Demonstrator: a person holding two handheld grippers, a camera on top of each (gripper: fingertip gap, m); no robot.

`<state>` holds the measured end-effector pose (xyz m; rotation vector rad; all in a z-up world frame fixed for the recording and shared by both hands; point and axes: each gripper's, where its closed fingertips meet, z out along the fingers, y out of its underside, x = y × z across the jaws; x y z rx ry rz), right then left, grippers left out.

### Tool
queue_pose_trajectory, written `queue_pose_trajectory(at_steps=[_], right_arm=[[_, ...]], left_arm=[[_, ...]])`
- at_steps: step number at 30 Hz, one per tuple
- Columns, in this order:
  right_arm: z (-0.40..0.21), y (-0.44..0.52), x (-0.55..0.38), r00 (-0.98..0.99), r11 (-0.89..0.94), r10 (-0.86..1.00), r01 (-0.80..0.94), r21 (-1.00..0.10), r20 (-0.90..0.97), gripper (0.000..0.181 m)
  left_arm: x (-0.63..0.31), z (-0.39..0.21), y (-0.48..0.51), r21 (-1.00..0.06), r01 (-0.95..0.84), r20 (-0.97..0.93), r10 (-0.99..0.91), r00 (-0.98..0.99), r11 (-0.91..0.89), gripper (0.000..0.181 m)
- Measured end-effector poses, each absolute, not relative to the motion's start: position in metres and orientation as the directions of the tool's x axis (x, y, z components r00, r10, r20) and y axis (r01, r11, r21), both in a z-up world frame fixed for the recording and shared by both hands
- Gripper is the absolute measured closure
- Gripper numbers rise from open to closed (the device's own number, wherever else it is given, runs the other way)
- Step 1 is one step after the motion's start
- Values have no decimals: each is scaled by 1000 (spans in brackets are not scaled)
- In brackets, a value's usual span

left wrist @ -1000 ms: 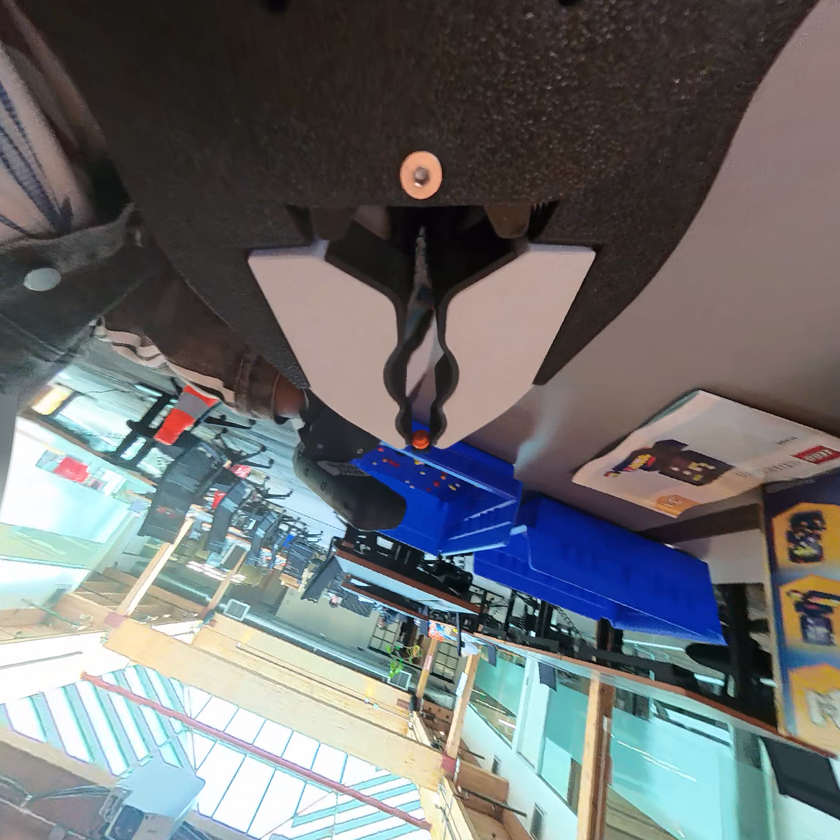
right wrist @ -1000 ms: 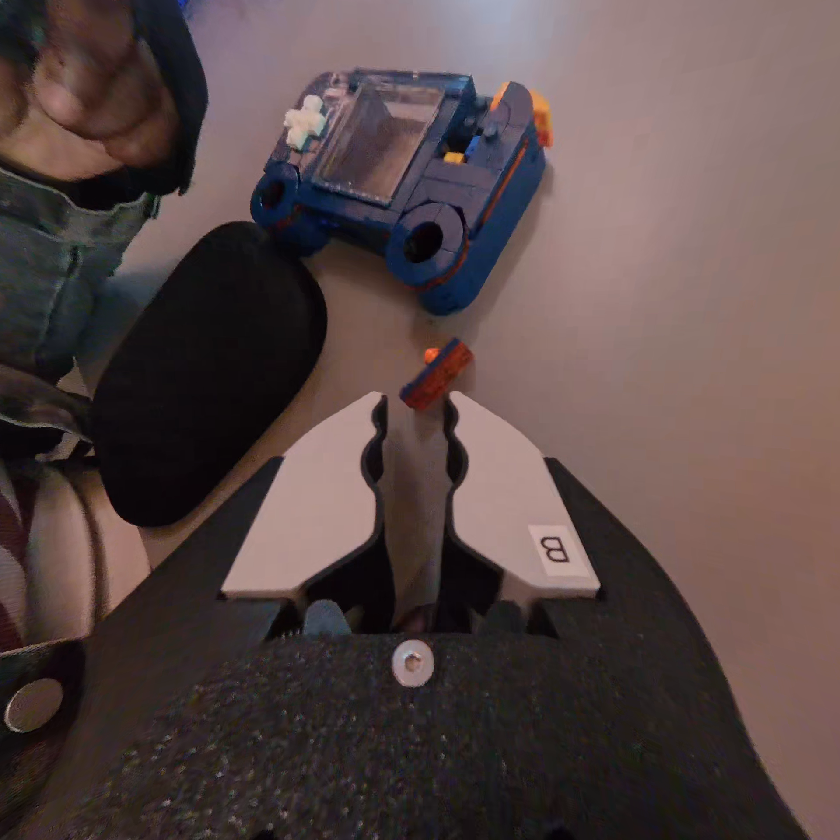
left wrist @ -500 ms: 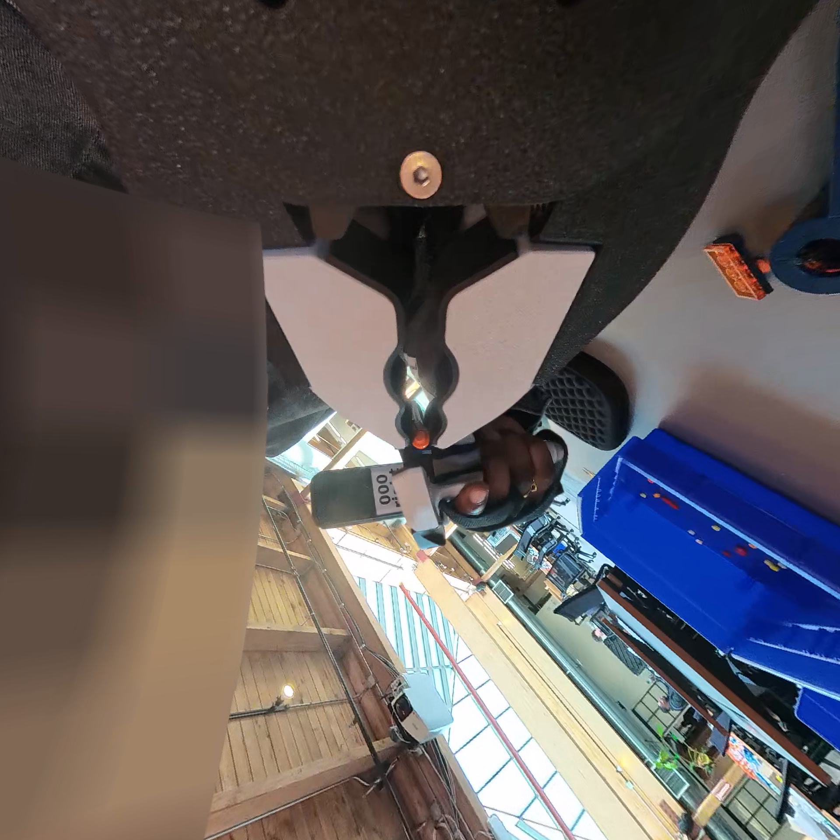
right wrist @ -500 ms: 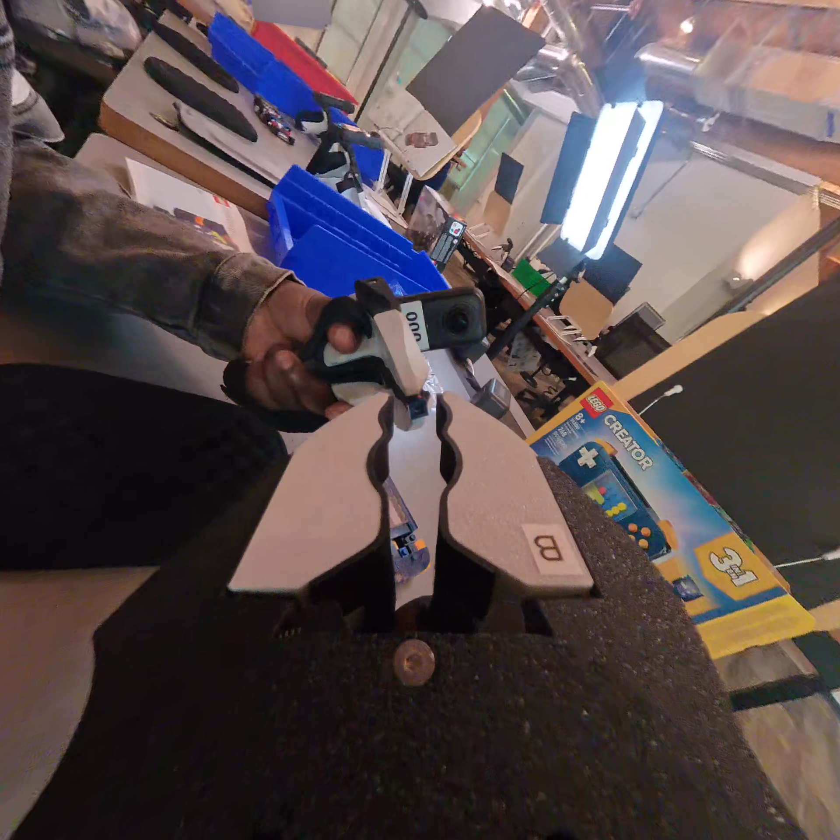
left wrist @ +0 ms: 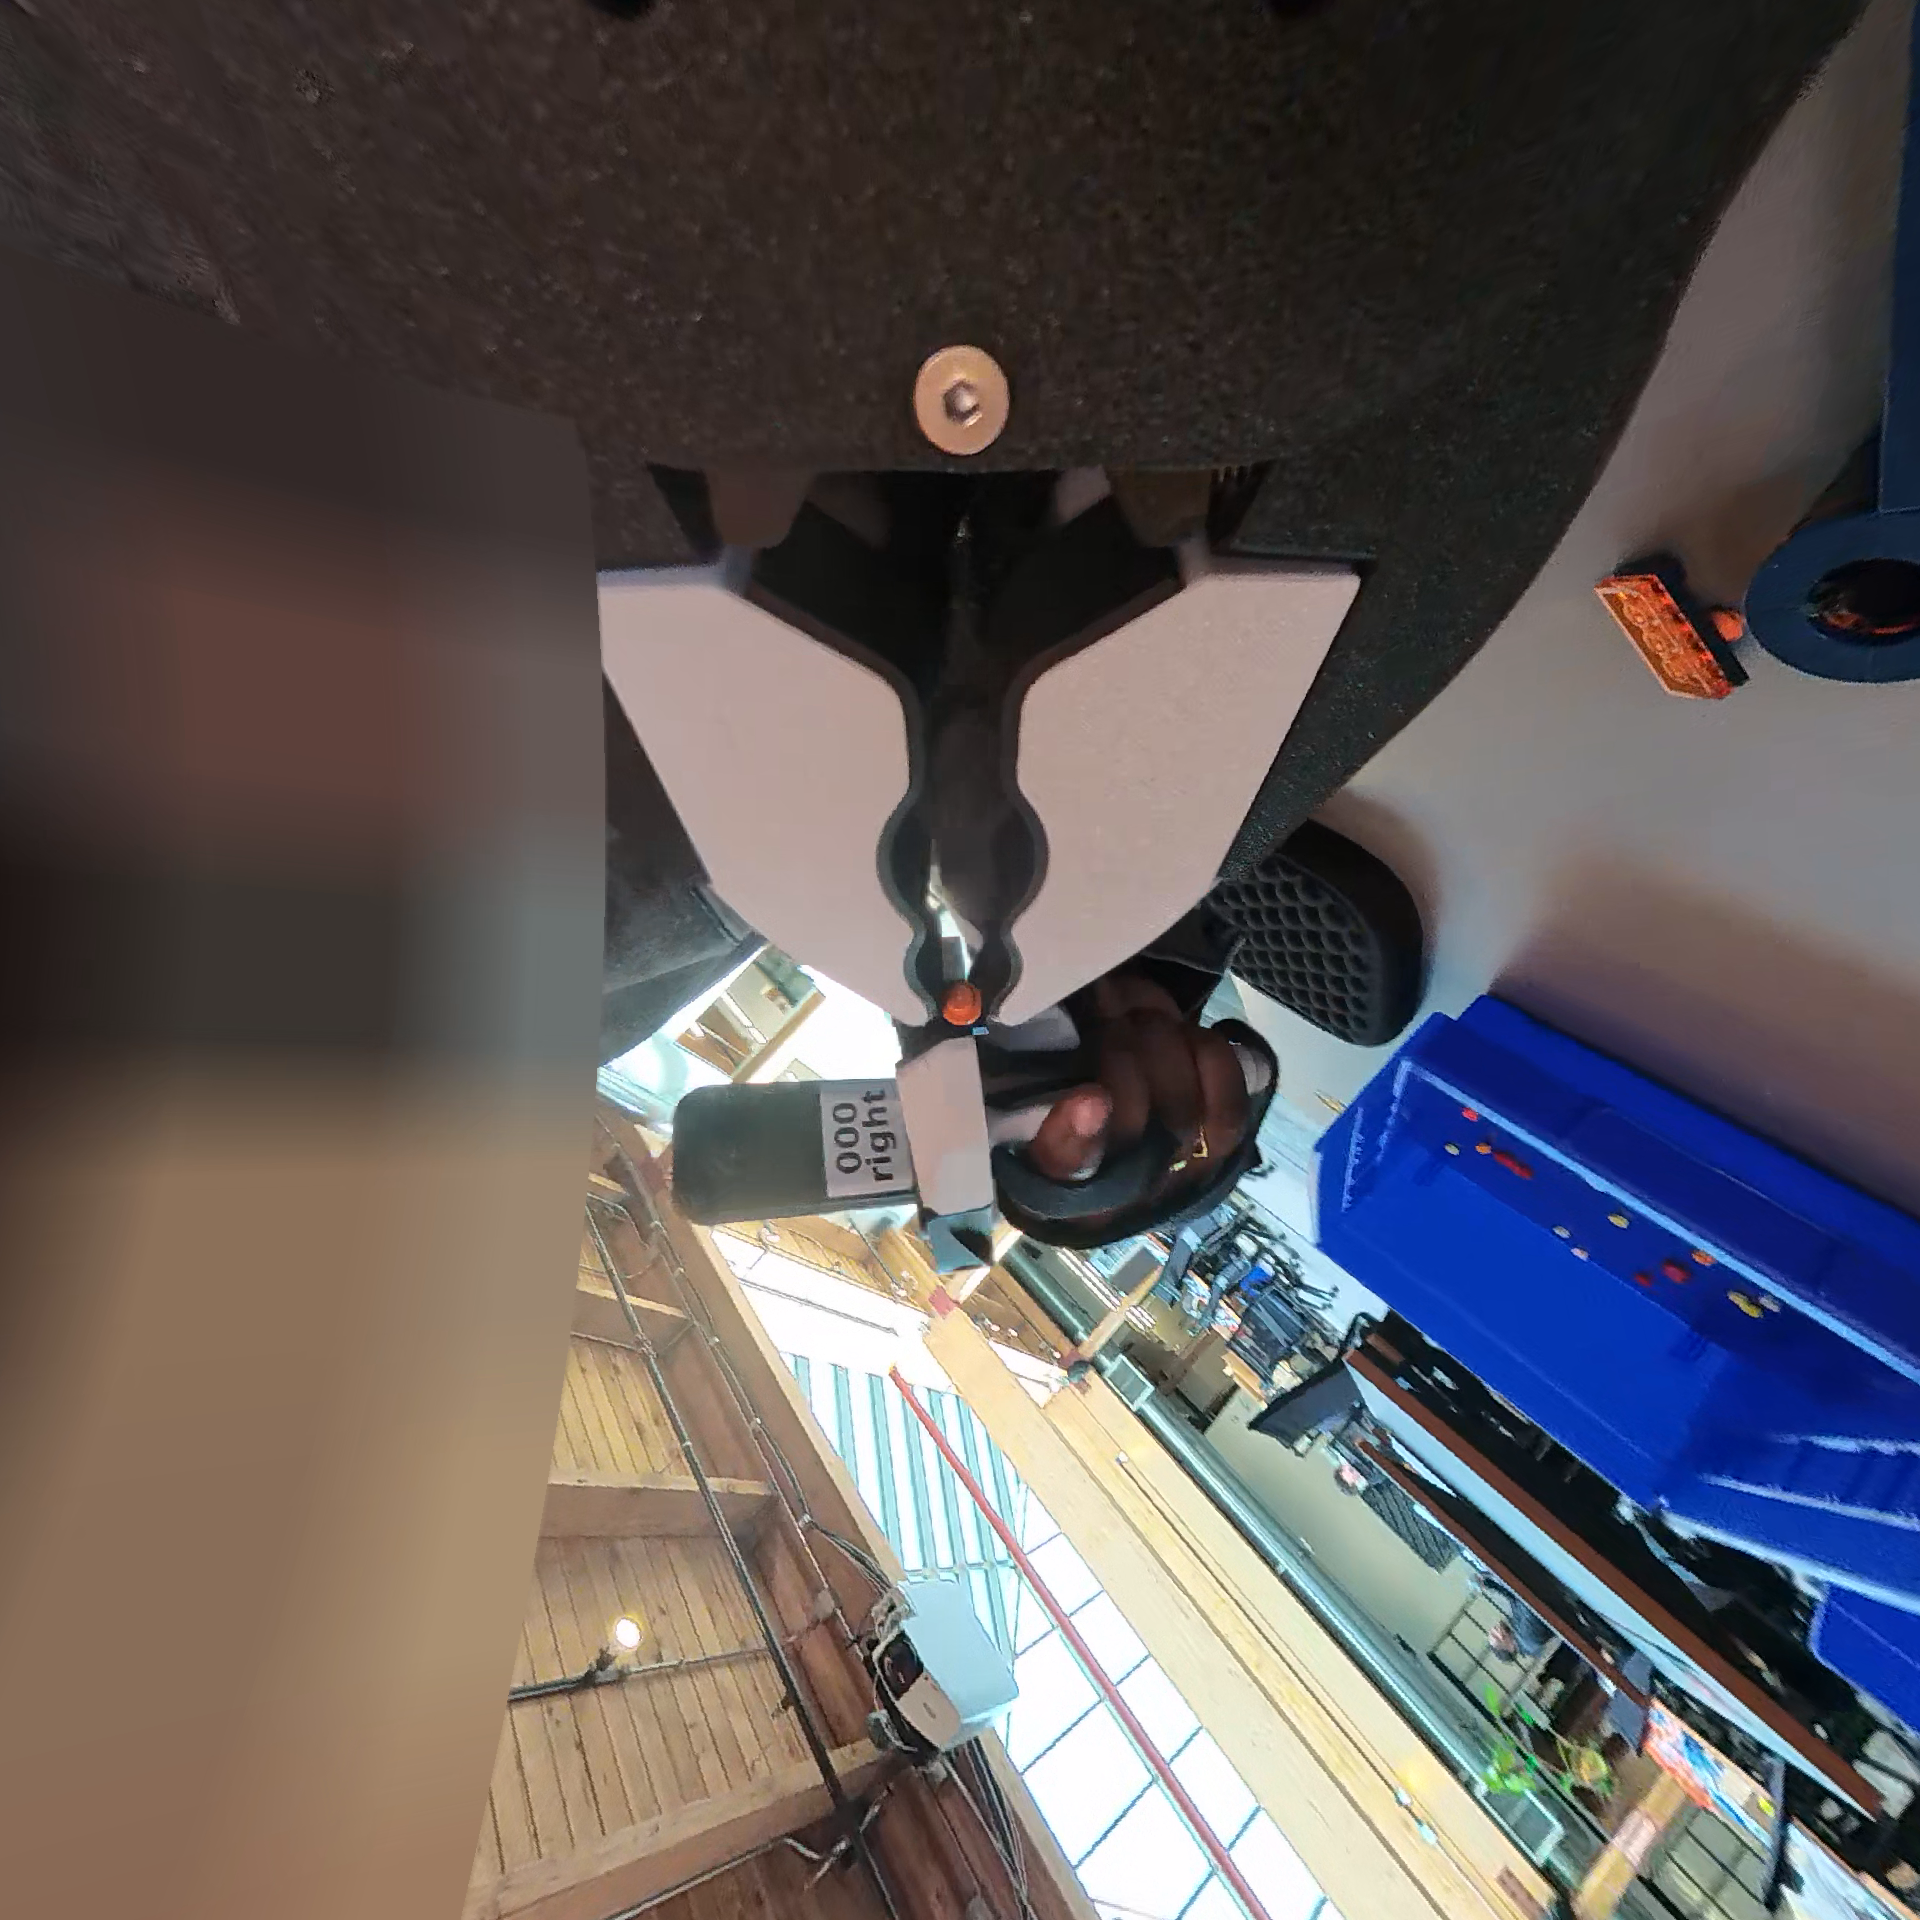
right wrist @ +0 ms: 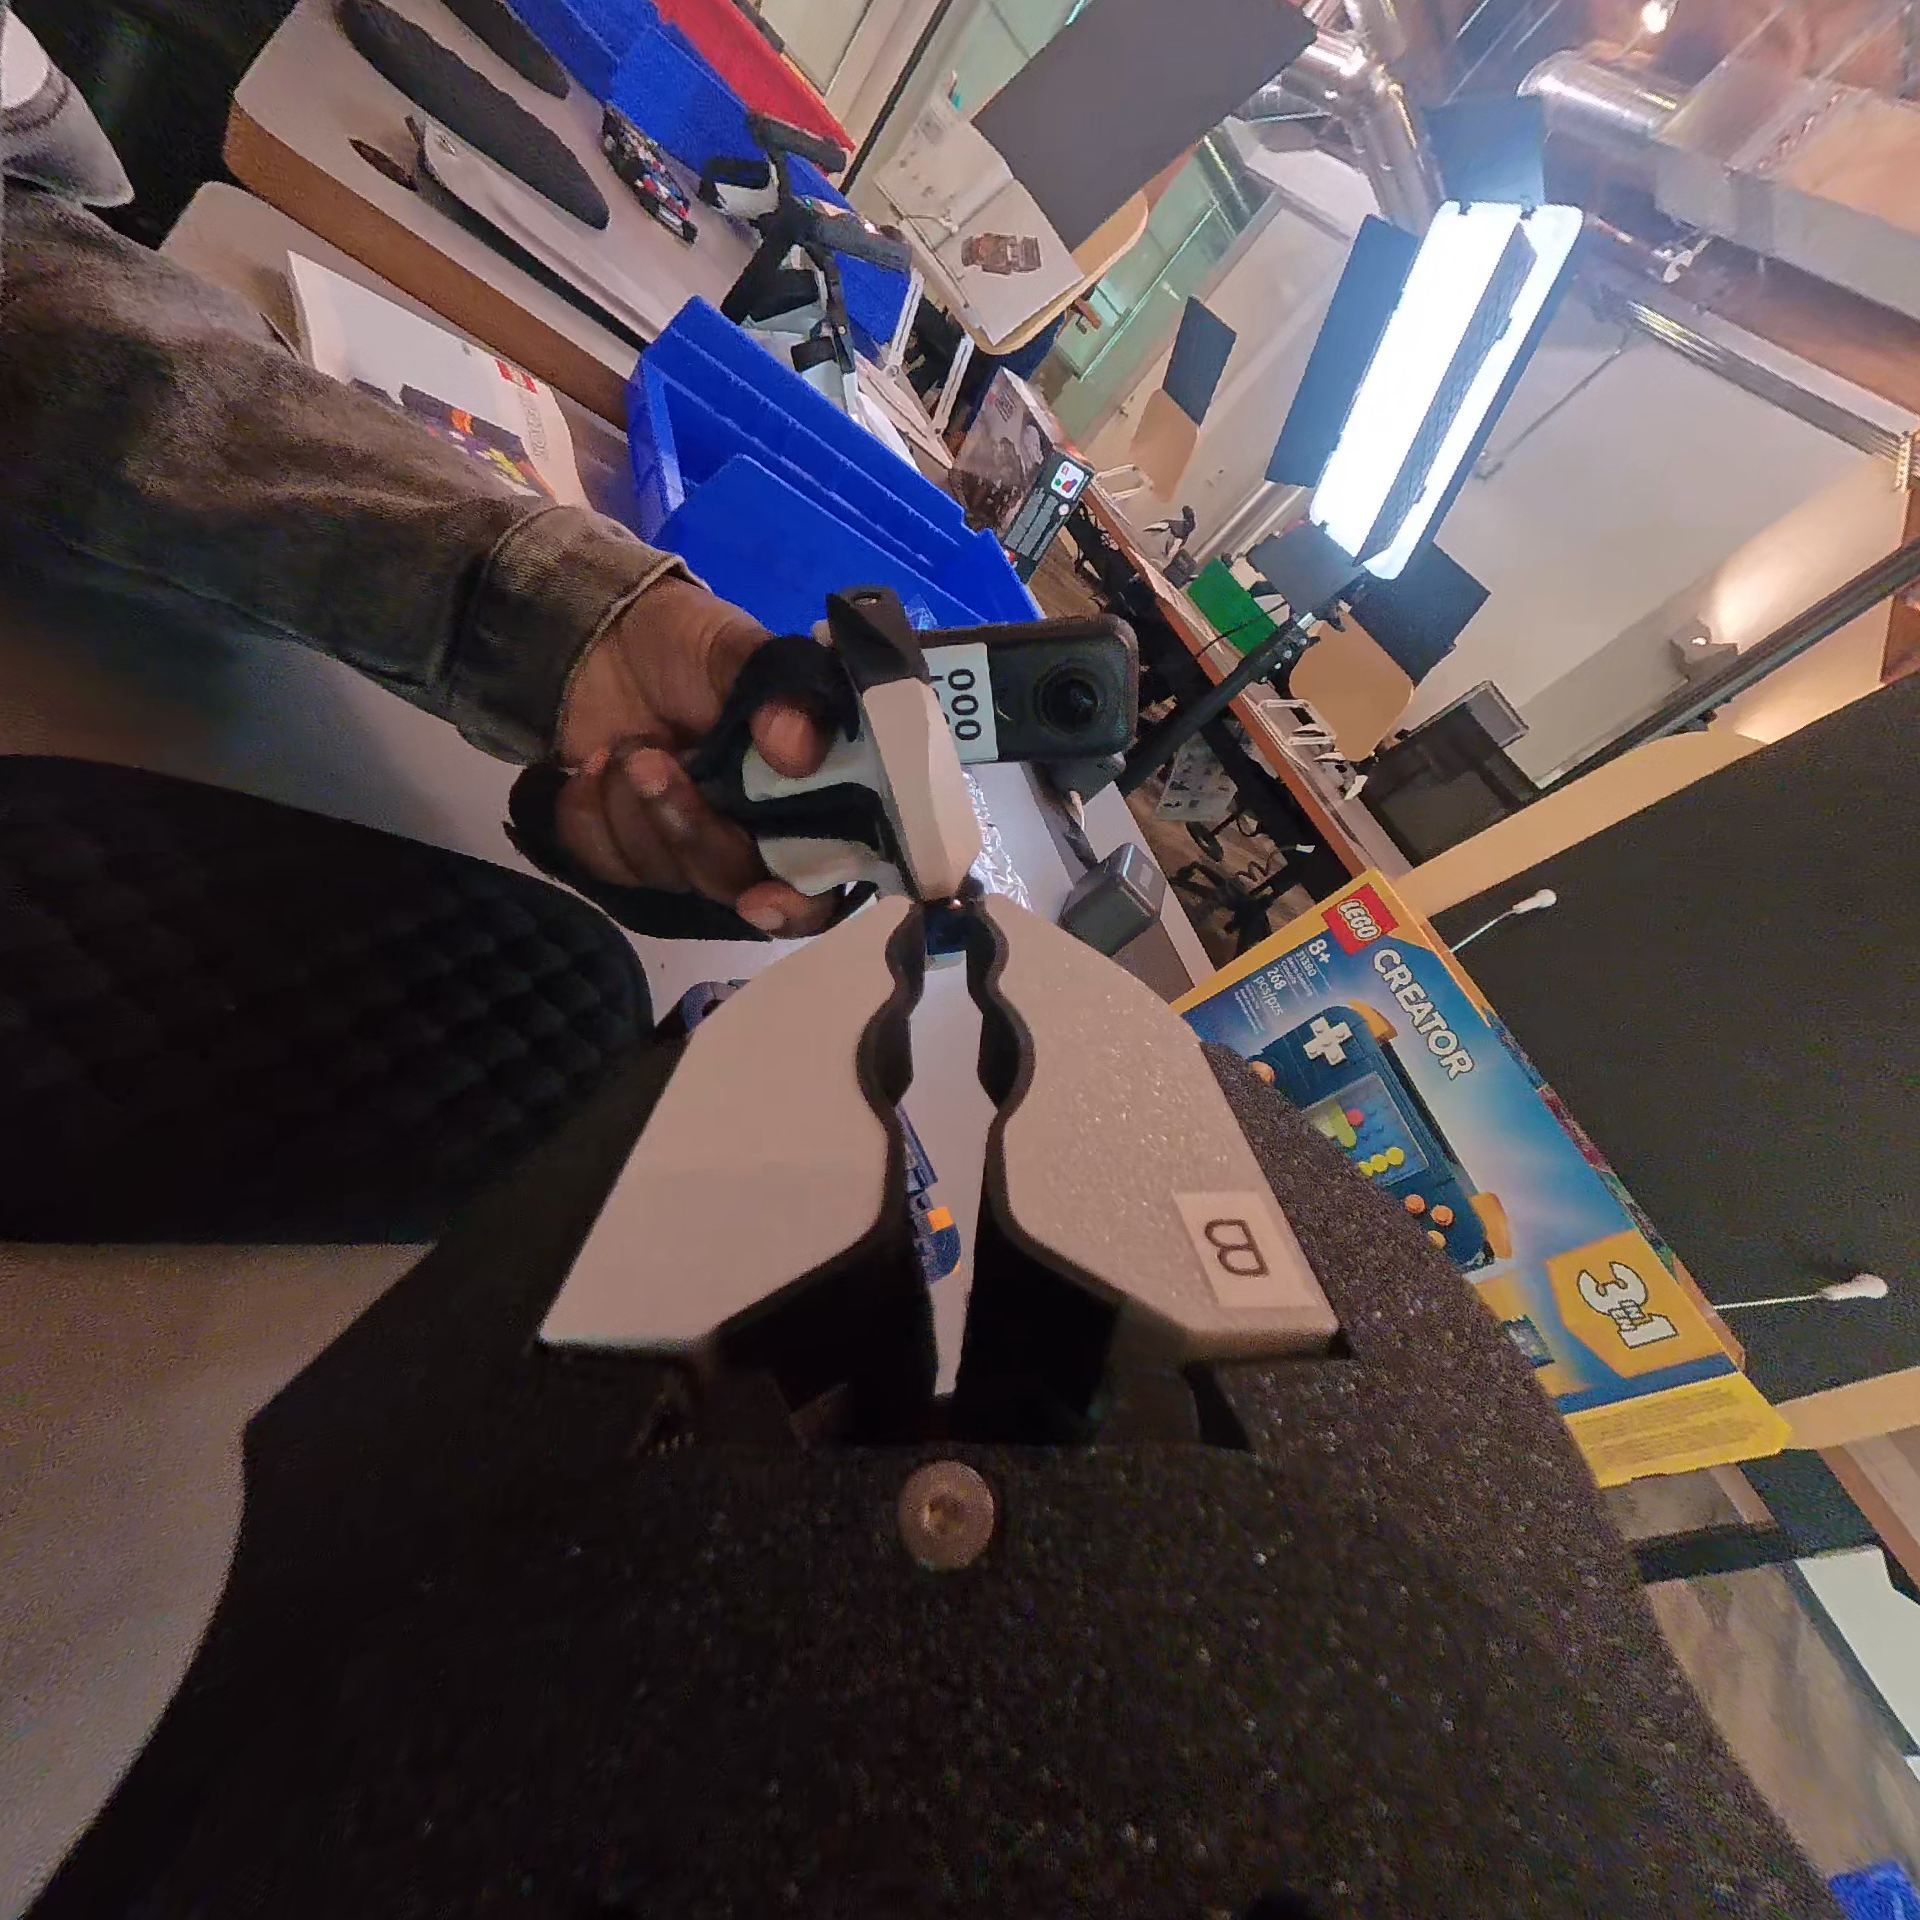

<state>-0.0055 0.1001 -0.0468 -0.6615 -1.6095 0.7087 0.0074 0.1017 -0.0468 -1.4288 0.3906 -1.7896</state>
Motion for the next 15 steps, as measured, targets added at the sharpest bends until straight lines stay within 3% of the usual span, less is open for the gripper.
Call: queue_pose_trajectory(at_steps=[1,6,8,11,13,15], right_arm=[[-45,101,-6,-129,660,748,40,-751,651,173],[-41,104,-8,-107,663,747,58,-746,656,173],[-32,118,9,-44,632,775,50,-773,631,174],[-22,158,52,131,558,813,105,-823,567,174],[-11,197,84,313,498,786,192,-846,534,174],[-12,241,120,480,321,765,292,-901,428,174]], left_arm=[[7,-45,103,-684,397,660,-751,-21,-612,175],[-1,-38,105,-717,423,628,-777,47,-554,175],[-63,-13,118,-599,654,638,-769,43,-461,176],[-119,-18,121,-798,565,507,-739,443,-208,175],[-108,-12,116,-828,527,460,-767,447,-190,175],[-83,-16,114,-833,495,463,-801,381,-246,175]])
